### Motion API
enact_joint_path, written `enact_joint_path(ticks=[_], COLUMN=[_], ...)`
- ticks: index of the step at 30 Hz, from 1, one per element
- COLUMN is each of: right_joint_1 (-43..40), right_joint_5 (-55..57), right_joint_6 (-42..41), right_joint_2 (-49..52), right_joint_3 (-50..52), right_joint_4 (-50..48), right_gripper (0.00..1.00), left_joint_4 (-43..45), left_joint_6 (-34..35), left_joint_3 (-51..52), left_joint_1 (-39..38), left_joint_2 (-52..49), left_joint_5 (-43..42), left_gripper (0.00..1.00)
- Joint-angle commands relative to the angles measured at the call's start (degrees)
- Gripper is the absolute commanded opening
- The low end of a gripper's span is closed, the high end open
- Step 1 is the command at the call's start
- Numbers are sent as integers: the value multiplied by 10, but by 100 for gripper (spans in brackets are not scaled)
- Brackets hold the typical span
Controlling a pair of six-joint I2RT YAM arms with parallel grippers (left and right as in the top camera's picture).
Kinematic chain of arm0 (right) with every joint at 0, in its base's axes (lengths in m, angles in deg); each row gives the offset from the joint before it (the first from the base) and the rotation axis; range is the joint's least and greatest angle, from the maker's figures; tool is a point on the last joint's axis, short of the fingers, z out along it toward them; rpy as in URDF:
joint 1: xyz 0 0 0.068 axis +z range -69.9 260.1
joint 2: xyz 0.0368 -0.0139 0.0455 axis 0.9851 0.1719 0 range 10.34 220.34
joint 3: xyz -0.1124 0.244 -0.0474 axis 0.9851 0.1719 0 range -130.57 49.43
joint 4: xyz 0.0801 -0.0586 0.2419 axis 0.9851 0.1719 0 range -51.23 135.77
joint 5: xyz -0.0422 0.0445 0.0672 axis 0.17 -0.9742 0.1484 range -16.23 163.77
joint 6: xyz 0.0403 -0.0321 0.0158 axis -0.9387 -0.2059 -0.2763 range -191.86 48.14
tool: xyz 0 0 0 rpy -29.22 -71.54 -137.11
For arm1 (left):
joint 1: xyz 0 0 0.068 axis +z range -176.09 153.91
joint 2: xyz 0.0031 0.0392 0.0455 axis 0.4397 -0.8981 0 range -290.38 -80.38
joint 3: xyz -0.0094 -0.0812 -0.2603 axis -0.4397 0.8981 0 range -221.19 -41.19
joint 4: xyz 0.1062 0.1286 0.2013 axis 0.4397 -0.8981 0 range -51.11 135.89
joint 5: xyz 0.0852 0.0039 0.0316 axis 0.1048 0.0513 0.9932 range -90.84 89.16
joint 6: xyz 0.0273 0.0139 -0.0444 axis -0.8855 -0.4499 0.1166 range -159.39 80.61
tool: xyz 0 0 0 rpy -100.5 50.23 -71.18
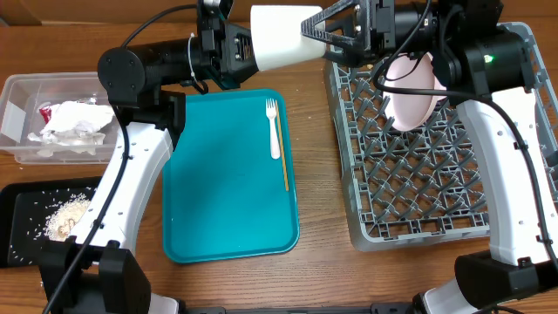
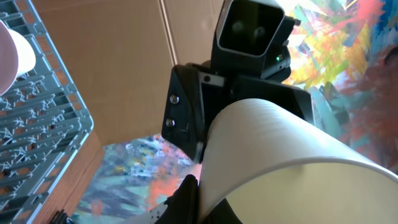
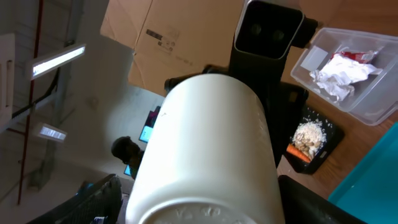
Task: Sort waste into correct bins and load items into the dishwasher
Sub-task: 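Close the right gripper on the cup held by the left gripper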
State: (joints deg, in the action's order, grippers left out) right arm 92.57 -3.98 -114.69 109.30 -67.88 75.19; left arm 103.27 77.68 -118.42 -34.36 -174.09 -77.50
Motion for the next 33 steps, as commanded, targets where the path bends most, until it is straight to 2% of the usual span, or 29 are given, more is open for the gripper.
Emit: enact_joint_path(ticks=[1,12,17,21,33], right_joint_1=[4,15,15,15,15], right_joint_5=[-1,-10,-21,-35,-44], right_joint_6=[8,8,8,8,8], right_joint_2=[-5,-5,-5,-5,-5], right_joint_3=[-3,-3,-3,-3,-3], right_joint_4=[-15,-10,1,2,3], right_gripper=[80,75,77,84,83], left_joint_4=[-2,-3,-4,-3,-4], left_joint_6=[15,14,12,12,12], left_joint_3=[-4,-4,-4,-4,-4], left_joint_1=[-4,-4,-3,-3,-1], left_joint_2=[-4,-4,-4,-7,-7], left_joint_5=[-44,-40,-34,-27,-22], left_gripper=[4,4,4,4,4])
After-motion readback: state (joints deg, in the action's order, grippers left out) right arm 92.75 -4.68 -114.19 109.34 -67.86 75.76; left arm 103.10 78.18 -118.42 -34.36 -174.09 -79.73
